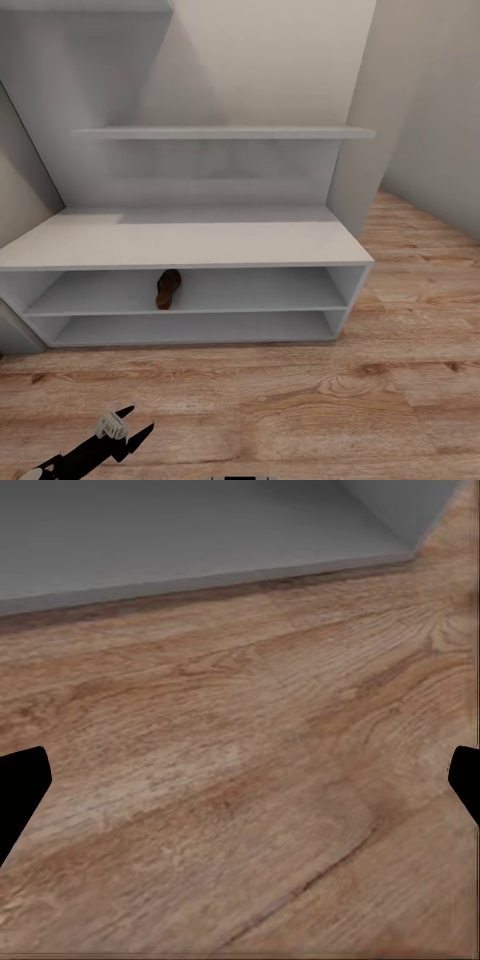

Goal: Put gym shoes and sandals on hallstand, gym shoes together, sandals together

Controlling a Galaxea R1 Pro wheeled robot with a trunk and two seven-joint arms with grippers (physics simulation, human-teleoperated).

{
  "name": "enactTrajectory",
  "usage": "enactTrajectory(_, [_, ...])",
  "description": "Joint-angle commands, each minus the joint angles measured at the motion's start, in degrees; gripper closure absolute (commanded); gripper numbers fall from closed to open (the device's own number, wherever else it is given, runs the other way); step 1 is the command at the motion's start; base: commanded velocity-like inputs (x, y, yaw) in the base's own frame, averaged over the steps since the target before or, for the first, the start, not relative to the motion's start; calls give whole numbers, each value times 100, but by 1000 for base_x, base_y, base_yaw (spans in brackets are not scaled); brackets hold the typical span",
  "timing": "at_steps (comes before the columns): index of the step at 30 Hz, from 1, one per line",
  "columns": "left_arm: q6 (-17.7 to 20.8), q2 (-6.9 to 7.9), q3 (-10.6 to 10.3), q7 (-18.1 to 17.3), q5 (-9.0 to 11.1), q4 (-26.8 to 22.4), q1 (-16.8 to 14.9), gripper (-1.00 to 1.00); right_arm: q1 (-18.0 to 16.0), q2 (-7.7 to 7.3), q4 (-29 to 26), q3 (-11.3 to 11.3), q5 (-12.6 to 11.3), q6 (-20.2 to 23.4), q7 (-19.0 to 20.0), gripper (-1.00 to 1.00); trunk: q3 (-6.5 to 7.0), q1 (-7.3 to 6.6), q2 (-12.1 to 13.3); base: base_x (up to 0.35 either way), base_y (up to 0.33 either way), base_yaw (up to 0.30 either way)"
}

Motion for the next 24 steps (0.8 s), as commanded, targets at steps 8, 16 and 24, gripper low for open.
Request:
enactTrajectory(8, [0,-11,36,-14,37,-67,23,-100,-1,14,-235,30,13,-8,57,100,-5,-1,-2,0,0,0])
enactTrajectory(16, [-1,-11,370,-11,46,-98,23,-100,-1,54,-289,29,18,-8,66,100,-5,-1,-2,-159,-62,0])
enactTrajectory(24, [5,-11,376,-11,45,-94,23,-100,-1,66,-288,29,18,-8,68,100,-5,-1,-2,-56,-12,0])
